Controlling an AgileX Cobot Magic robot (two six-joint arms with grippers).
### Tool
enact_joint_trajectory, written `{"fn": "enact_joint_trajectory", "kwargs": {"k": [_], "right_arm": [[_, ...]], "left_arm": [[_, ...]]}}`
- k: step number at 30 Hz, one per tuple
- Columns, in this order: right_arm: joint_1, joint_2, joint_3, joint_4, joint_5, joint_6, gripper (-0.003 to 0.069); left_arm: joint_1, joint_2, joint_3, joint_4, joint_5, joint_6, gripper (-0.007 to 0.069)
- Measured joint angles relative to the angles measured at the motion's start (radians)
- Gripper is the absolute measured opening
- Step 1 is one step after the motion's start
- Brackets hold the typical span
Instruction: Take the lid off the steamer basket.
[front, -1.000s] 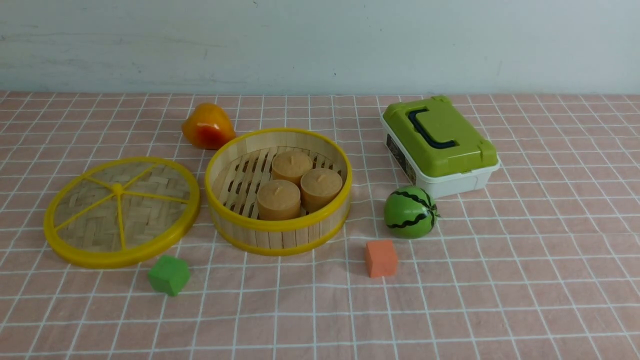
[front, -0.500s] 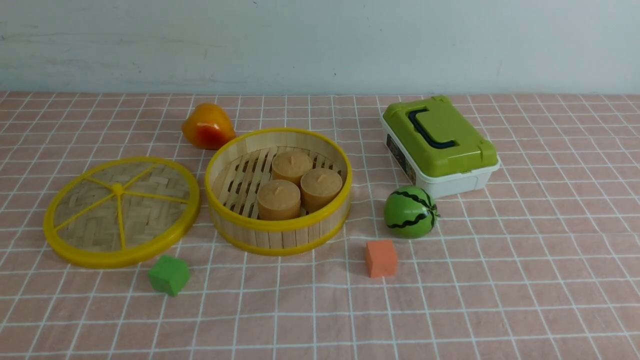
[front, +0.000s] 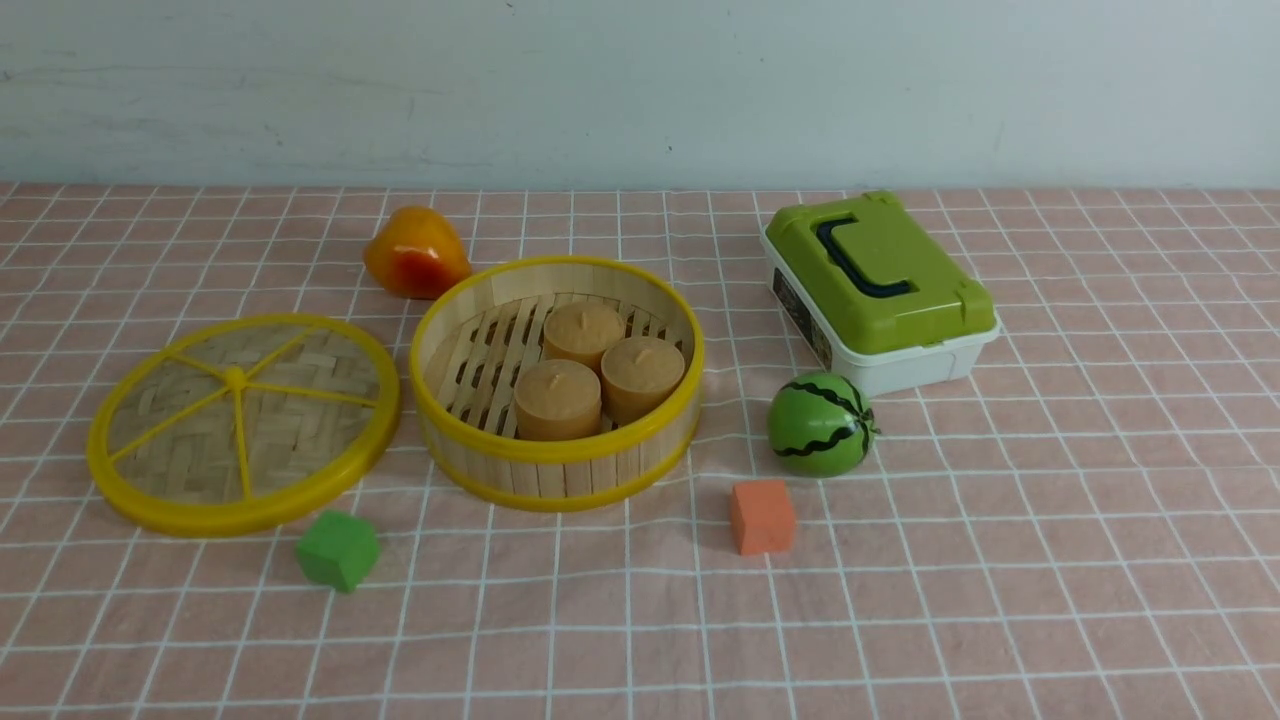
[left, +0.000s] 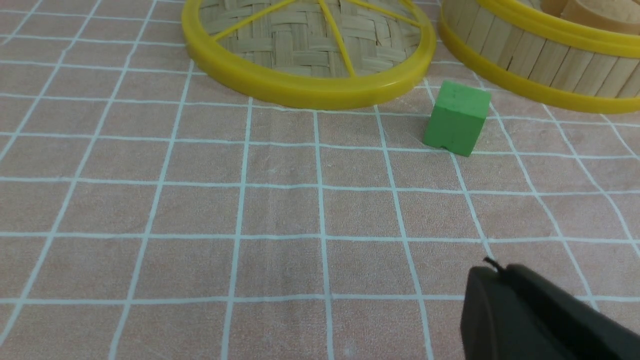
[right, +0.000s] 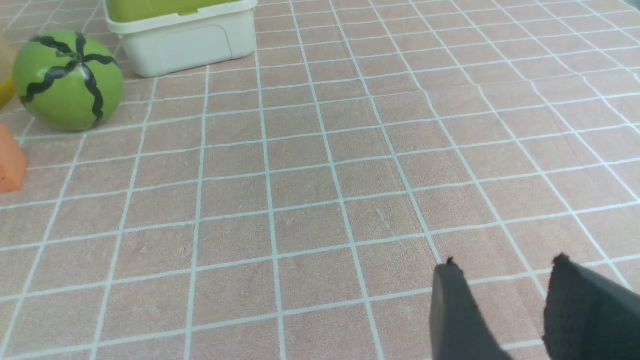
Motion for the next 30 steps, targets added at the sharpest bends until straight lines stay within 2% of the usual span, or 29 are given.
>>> {"fn": "enact_joint_trajectory", "kwargs": {"k": [30], "right_arm": [[0.0,0.0,0.0,0.0,0.0,0.0,0.0241]], "left_arm": [[0.0,0.0,0.0,0.0,0.0,0.0,0.0036]]}}
